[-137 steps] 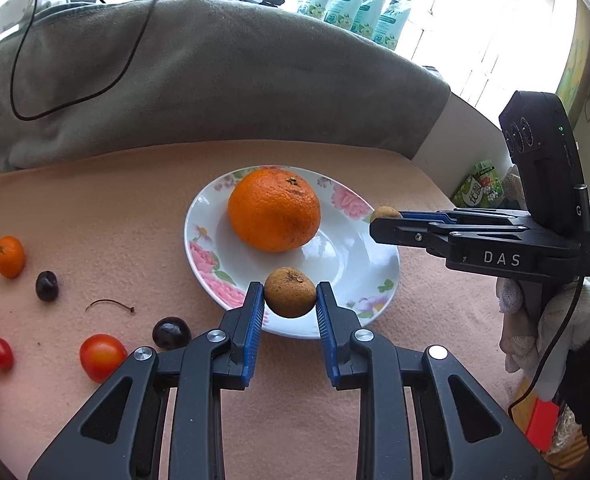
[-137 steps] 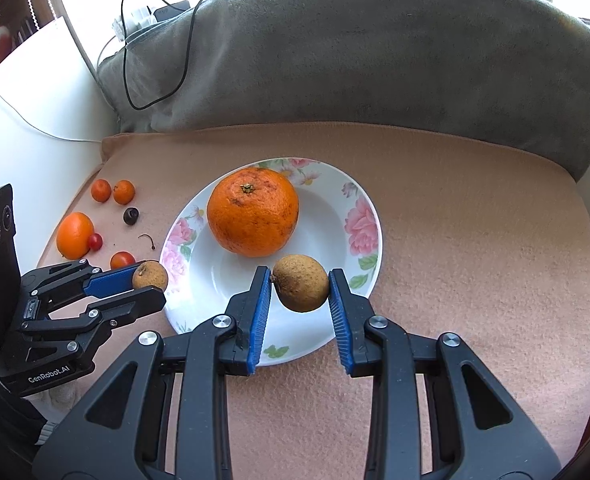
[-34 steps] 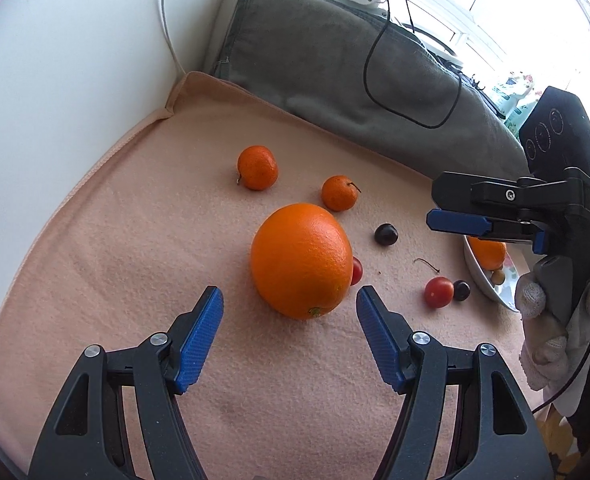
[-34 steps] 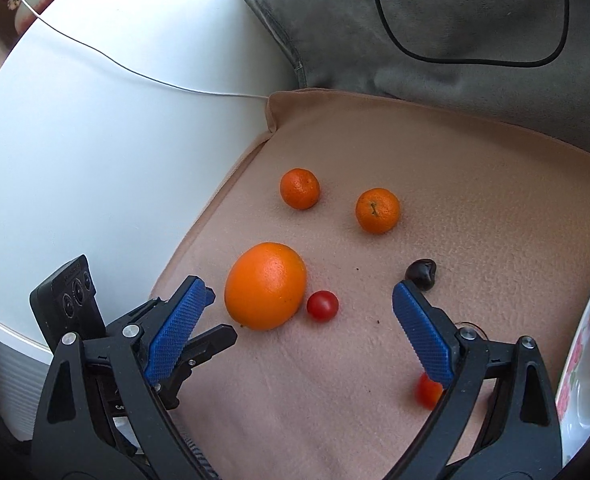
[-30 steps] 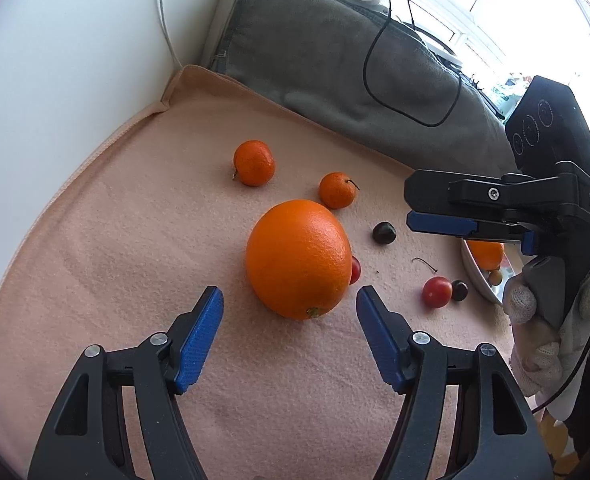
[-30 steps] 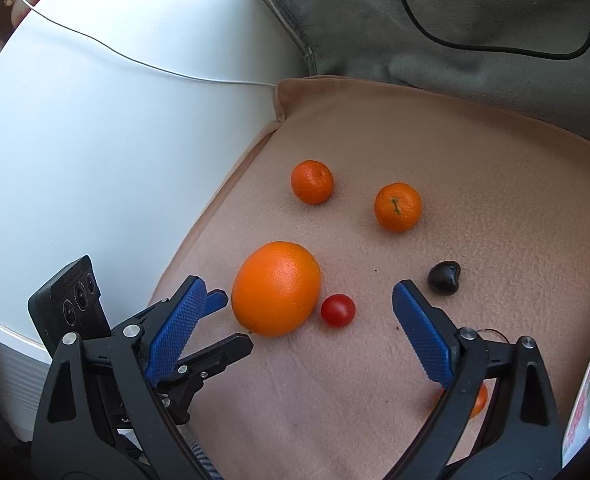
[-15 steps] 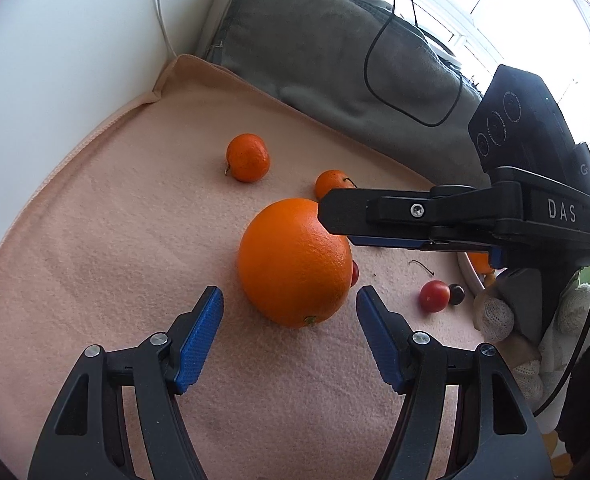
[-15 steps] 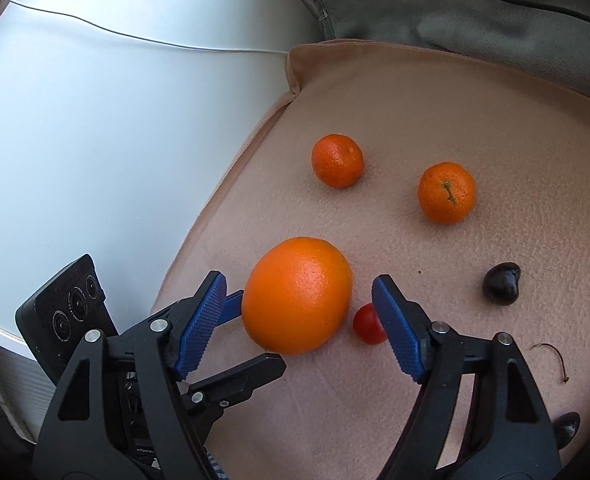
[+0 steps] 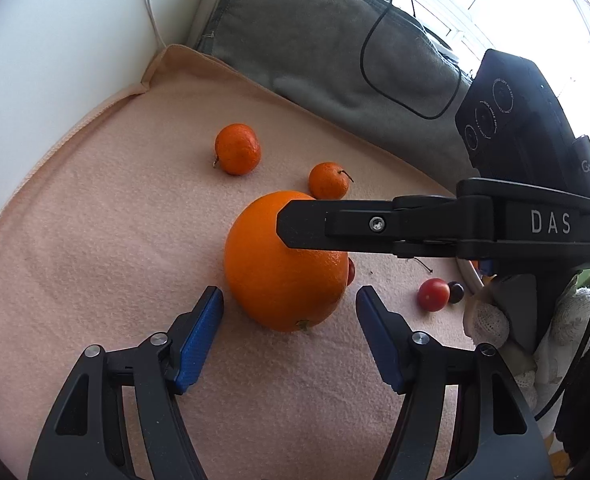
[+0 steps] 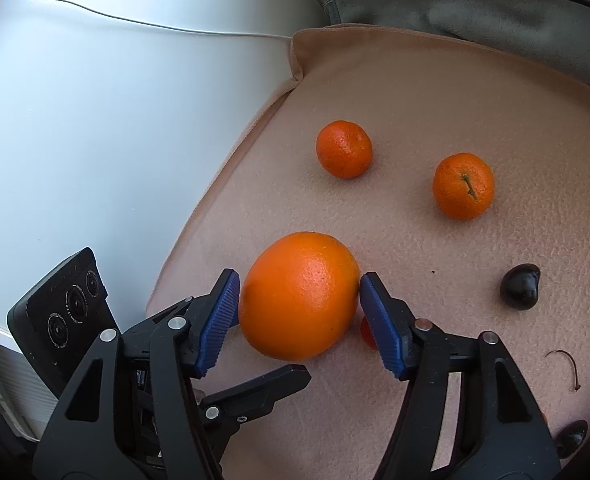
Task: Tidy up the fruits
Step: 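Close the right gripper around the large oval orange, then lift the large oval orange and carry it toward the white floral bowl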
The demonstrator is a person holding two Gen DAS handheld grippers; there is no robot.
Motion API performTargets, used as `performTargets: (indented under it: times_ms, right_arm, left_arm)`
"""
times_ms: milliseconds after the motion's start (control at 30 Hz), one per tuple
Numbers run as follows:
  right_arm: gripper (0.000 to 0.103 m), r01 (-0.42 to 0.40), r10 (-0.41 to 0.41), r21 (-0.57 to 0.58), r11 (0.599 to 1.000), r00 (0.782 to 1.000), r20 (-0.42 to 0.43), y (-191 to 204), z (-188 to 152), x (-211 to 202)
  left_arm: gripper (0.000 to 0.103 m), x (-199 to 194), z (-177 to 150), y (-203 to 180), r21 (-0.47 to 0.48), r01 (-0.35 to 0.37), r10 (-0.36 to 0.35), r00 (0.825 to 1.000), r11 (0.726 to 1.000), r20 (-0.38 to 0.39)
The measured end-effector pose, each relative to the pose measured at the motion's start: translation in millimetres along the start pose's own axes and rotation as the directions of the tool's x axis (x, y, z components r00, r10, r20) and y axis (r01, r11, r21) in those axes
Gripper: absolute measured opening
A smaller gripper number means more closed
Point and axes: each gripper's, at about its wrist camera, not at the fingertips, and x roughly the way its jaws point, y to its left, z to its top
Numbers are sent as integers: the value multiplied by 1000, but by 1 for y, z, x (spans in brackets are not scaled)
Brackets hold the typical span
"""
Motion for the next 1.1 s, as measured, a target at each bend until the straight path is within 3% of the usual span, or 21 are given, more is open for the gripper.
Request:
performTargets:
  times_ms: [133, 200, 1100]
  right_arm:
    - [66, 1, -1, -2, 1000, 1000, -4, -1, 0, 2]
    - [65, 4, -4, -4, 1000, 1000, -2, -1, 0, 2]
    - [64, 36, -30, -58, 998, 995, 92, 18, -24, -48]
  left_arm:
    - [68, 2, 0, -1, 0, -3, 3, 1000, 1000, 0]
    - [59, 4, 0, -2, 0, -8, 8, 1000, 1000, -5]
    - [59, -19, -4, -35, 30, -21, 19, 998, 999, 56]
